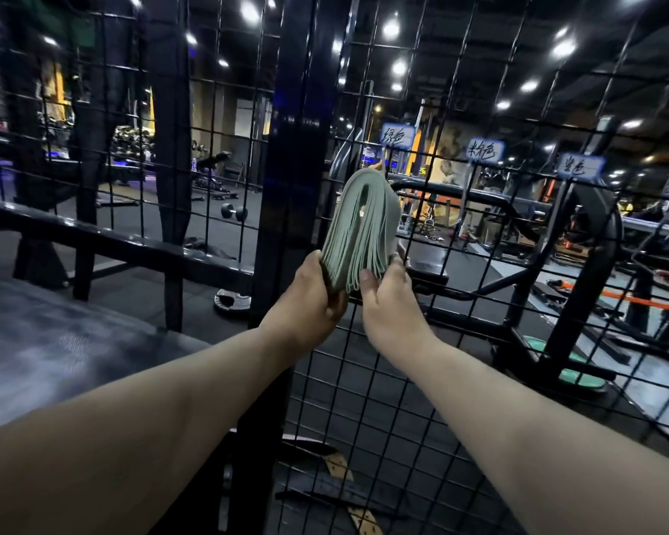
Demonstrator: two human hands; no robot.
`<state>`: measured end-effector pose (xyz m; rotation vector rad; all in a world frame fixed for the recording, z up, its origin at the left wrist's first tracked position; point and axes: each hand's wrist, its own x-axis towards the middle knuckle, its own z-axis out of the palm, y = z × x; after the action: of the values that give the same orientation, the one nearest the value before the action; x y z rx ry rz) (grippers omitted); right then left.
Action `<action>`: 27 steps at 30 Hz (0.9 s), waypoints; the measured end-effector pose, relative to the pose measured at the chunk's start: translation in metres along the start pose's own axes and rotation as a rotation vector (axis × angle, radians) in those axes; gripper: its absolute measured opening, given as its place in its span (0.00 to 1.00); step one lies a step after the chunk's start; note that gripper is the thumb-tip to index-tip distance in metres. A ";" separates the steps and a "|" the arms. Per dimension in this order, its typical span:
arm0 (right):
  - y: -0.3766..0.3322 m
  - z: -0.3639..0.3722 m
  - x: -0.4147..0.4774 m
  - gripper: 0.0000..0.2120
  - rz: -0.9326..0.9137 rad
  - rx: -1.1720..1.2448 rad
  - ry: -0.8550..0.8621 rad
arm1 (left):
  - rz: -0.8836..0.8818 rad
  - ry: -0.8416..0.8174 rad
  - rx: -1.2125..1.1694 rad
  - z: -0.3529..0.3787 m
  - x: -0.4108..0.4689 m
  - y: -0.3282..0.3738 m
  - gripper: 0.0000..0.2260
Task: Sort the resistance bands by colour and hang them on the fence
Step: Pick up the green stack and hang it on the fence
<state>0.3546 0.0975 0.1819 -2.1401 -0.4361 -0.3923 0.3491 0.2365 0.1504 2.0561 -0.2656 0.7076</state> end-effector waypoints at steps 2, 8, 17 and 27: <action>0.000 -0.002 -0.005 0.33 -0.004 0.009 0.011 | -0.016 0.010 -0.011 0.000 -0.004 0.001 0.17; -0.014 -0.020 -0.009 0.29 -0.091 -0.124 0.052 | -0.078 -0.011 -0.033 -0.005 -0.011 0.009 0.29; -0.007 -0.016 -0.014 0.31 -0.026 -0.079 -0.023 | -0.198 -0.025 0.012 -0.008 -0.012 0.013 0.43; -0.004 -0.010 -0.007 0.27 0.046 -0.025 0.000 | -0.214 -0.073 -0.373 -0.008 -0.016 0.012 0.18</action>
<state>0.3455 0.0902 0.1877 -2.1705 -0.3829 -0.3732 0.3280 0.2348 0.1525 1.7232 -0.1982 0.4157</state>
